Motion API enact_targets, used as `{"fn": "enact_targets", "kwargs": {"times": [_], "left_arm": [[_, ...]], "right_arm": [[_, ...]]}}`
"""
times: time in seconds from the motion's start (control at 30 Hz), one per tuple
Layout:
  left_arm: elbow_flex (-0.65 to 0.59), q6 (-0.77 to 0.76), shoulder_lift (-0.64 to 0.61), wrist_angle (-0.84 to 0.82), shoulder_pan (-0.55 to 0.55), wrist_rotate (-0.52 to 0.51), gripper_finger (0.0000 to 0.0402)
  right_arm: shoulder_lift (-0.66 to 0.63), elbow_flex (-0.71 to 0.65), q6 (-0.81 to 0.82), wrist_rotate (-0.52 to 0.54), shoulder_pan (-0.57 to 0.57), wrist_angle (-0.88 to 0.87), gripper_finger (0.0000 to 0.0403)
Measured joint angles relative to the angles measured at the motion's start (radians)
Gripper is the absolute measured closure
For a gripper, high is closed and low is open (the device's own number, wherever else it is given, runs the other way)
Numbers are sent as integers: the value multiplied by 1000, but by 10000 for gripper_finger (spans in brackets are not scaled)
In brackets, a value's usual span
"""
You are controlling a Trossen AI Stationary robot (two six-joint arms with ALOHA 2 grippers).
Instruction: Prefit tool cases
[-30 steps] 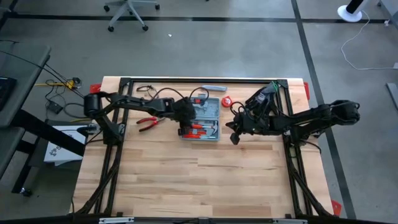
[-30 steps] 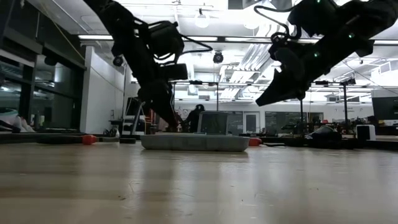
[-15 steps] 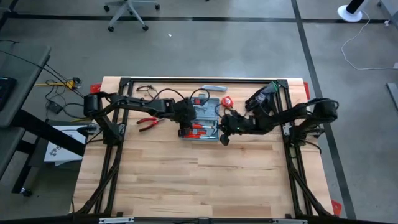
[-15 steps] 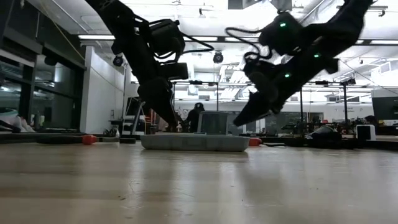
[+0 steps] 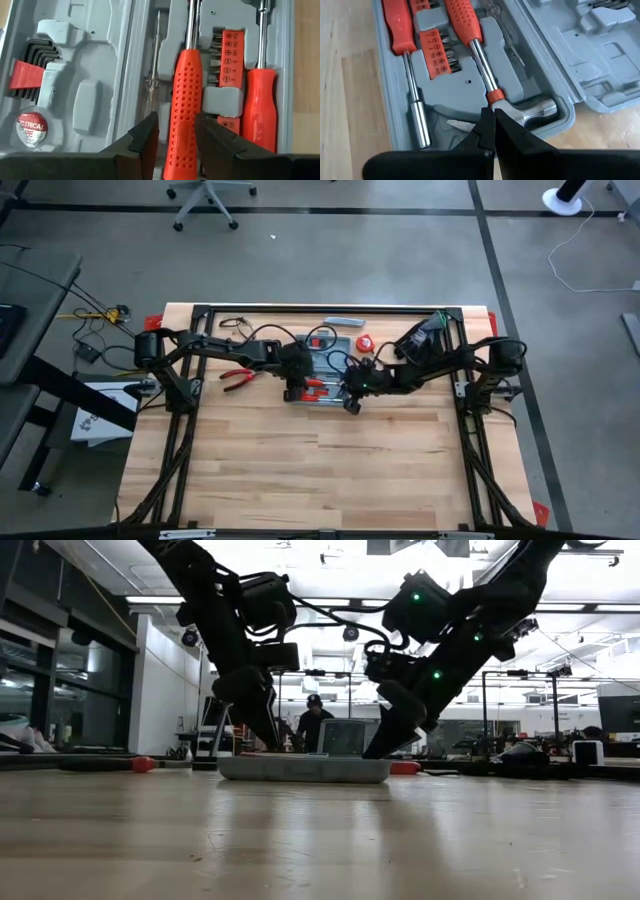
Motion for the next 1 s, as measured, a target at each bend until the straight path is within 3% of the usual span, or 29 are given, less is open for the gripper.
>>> {"fn": "enact_targets", "kwargs": {"times": [0.23,0.37,0.7,0.9,1.0], "left_arm": [[6,33,0,-63,-3,34,250],[6,54,2,-93,-15,-4,222],[12,141,123,-33,-115,-252,201],[11,123,206,34,-171,-589,214],[10,115,236,68,-177,-646,229]], "right_arm": [[2,-2,0,-5,-3,1,403],[3,-3,0,-5,-3,6,403],[3,-6,-2,-30,-4,20,403],[3,-8,-2,-27,-3,21,403],[3,-8,-3,-38,-3,22,403]]}}
